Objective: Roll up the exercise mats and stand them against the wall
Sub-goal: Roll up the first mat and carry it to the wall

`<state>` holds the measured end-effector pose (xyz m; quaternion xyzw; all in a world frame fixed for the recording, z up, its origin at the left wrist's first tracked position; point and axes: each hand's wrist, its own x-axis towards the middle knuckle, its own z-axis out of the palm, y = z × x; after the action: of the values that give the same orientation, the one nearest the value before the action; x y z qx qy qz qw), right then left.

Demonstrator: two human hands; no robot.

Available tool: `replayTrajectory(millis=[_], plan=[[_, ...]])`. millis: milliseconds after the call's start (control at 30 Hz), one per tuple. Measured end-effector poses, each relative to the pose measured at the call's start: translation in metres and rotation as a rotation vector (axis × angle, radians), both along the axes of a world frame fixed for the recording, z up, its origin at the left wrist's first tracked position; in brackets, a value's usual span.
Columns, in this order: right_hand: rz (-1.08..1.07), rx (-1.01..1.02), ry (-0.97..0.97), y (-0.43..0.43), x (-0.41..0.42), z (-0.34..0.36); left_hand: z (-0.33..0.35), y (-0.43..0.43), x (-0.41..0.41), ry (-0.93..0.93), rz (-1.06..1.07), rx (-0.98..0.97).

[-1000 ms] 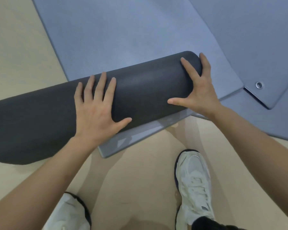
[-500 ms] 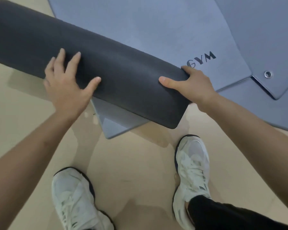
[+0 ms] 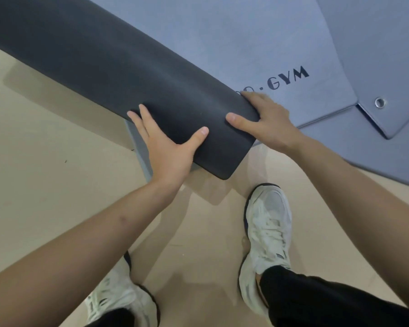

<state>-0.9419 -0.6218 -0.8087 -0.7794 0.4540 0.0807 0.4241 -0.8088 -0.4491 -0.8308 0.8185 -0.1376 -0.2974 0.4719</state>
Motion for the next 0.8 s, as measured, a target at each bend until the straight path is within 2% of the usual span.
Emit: replayTrajectory(millis=[67,133,433,600,667,800], plan=[[-0.116,0.173,-0.189,-0.004,-0.006,-0.012,0.002,-0.005,-0.002,-0.008,0.023,0.004],[-0.194,0.193,-0.255,-0.011,-0.005,-0.021,0.001,-0.01,-0.002,-0.003,0.022,-0.017],[-0.302,0.427,-0.257,-0.029,0.003,-0.029,0.005,-0.016,0.007,-0.09,-0.035,-0.025],[-0.335,0.529,-0.261,-0.03,0.001,-0.024,0.004,-0.012,-0.01,0.046,0.06,-0.15],[-0.36,0.522,-0.296,-0.025,0.001,-0.023,0.004,-0.013,-0.021,0.148,0.048,-0.208],[-0.374,0.501,-0.358,-0.01,0.003,-0.01,0.01,-0.004,-0.025,0.229,0.061,-0.231]])
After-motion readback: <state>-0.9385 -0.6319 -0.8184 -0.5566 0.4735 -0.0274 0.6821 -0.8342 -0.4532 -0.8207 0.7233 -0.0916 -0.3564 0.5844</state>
